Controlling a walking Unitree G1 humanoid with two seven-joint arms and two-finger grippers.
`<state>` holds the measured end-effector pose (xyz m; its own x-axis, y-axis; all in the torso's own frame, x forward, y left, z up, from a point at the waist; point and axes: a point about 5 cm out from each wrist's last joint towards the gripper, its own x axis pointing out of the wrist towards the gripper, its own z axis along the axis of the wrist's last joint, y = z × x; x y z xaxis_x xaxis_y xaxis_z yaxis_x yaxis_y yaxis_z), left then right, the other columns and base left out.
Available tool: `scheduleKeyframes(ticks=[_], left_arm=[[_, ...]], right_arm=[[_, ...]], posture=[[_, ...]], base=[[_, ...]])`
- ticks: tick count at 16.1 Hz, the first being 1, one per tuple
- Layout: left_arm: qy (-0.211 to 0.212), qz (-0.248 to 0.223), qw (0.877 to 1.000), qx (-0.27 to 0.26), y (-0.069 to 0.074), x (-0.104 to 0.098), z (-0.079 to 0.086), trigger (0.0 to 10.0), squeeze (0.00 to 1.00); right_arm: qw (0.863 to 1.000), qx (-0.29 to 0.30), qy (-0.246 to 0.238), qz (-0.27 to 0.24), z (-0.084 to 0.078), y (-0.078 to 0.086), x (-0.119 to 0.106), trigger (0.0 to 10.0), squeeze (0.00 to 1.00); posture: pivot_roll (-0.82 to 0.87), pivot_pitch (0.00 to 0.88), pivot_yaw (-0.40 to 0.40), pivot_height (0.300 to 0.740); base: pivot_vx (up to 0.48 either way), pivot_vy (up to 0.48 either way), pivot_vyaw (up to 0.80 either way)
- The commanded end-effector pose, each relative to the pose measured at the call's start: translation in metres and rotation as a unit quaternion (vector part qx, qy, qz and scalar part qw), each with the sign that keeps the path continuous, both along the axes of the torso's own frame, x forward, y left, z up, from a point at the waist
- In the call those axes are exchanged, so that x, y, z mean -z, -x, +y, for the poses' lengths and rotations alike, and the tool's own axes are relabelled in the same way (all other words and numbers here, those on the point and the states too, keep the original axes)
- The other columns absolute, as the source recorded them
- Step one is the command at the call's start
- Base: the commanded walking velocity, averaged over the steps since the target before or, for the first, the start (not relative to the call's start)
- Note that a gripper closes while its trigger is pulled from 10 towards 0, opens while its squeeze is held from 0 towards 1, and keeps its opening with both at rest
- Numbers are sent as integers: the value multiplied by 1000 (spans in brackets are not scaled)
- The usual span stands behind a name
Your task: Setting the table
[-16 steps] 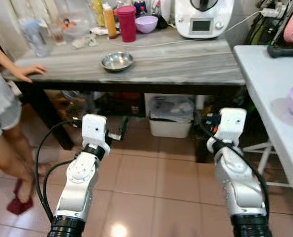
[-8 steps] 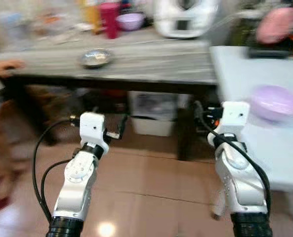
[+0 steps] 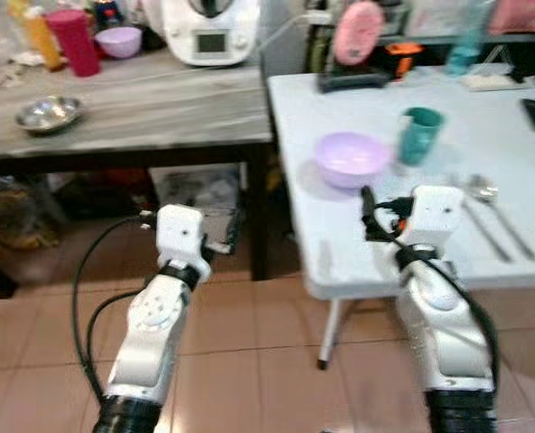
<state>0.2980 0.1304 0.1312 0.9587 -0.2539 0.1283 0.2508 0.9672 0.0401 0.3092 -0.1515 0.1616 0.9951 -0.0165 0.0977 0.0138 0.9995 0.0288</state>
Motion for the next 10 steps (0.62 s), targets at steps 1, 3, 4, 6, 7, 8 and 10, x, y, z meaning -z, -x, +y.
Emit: scheduleKeyframes(ticks=[1,3,4,6,7,8,10], left_arm=[[2,1,1000,-5,0,0,3,10000,0],[1,3,1000,-1,0,0,1,10000,0],[2,3,1000,-1,0,0,1,10000,0],[0,3,1000,-4,-1,-1,2,10000,0],[-1,2,1000,-6,-1,-1,3,10000,0],[-6,-1,1000,-10,-1,-2,5,10000,0],[-8,-8,1000,-19,-2,-3,10,10000,0]], right_arm=[[1000,-5,2,-13,3,0,-7,10000,0],[1000,-13,6,-15,7,1,-7,10000,0],[1000,-14,9,-17,7,1,-7,10000,0],[1000,-14,7,-21,8,2,-8,10000,0],[1000,-16,9,-23,8,2,-9,10000,0],[1000,-17,10,-23,9,2,-9,10000,0],[1000,-17,9,-18,7,2,-6,10000,0]], posture=[[-137,88,61,740],[-137,86,64,740],[-137,86,64,740],[-137,86,64,740],[-137,86,64,740],[-130,98,65,740],[-128,99,67,740]], base=[[0,-394,0],[0,-392,0],[0,-394,0],[0,-394,0],[0,-364,0],[0,-315,0],[0,0,0]])
